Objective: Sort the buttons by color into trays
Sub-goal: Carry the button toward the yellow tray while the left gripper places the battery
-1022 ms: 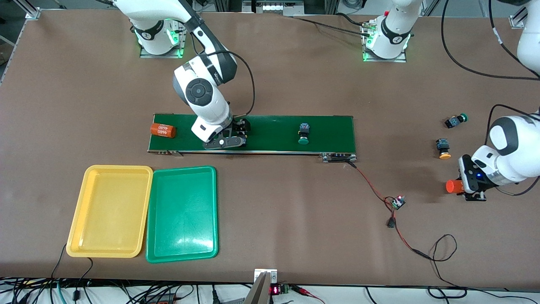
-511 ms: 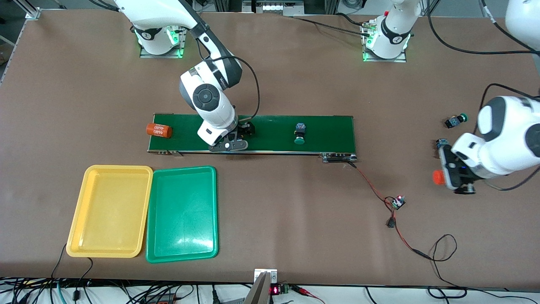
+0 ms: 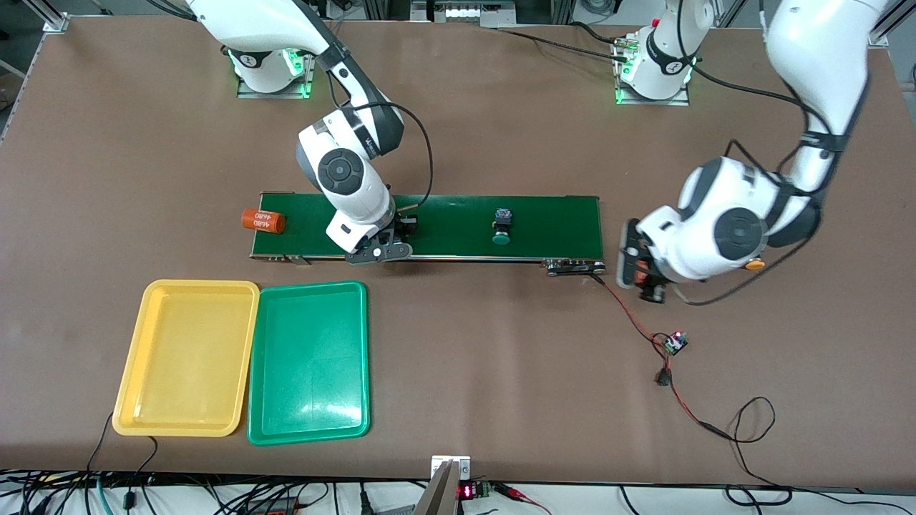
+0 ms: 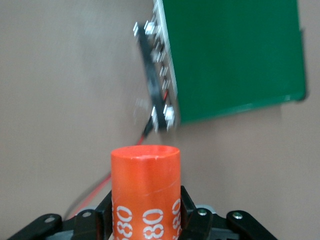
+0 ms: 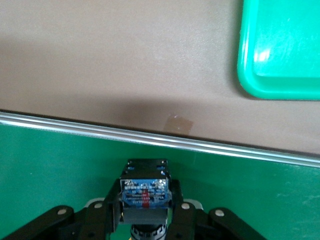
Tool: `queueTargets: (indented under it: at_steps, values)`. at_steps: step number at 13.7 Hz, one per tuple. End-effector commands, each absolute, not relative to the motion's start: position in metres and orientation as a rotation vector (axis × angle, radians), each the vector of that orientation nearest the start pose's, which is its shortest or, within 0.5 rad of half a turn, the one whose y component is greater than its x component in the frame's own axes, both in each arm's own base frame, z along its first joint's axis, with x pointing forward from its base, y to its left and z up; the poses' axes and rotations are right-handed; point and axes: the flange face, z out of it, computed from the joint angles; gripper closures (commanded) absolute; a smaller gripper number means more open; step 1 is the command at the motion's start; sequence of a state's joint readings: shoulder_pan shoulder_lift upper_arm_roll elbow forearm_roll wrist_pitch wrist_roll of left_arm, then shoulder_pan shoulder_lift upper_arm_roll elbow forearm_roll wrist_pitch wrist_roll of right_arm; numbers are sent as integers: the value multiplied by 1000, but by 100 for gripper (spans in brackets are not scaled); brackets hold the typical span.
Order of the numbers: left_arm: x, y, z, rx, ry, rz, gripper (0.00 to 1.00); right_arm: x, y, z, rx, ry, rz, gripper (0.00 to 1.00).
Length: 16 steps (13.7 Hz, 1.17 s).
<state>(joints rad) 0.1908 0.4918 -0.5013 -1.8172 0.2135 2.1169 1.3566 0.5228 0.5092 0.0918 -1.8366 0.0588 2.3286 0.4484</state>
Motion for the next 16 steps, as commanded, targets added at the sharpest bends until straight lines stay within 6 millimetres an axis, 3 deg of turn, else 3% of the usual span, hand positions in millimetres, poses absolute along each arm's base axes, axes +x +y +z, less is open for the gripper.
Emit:
queueTargets:
  at_steps: [1, 3, 6, 7, 9, 11, 14, 16]
  values:
    - [589, -181, 289, -2039, 2555, 140, 100, 547, 360, 262, -3078, -196, 55, 95]
    - [565, -197, 283, -2054, 2599, 164, 100, 554, 356, 281, -3098, -224, 122, 98]
    - [548, -192, 264, -2172, 2585, 150, 100, 575, 341, 329, -3134, -259, 206, 98]
    - [540, -198, 268, -2153, 2590, 151, 100, 587, 317, 346, -3140, -309, 226, 98]
    - [522, -222, 280, -2130, 2592, 158, 100, 617, 240, 377, -3131, -417, 213, 98]
    - [517, -232, 284, -2164, 2543, 147, 100, 638, 162, 397, -3123, -420, 190, 100]
    - [511, -242, 276, -2176, 2498, 54, 100, 652, 74, 407, -3128, -274, 164, 100]
    - [505, -241, 266, -2158, 2505, 21, 100, 656, 43, 401, -3145, -187, 165, 100]
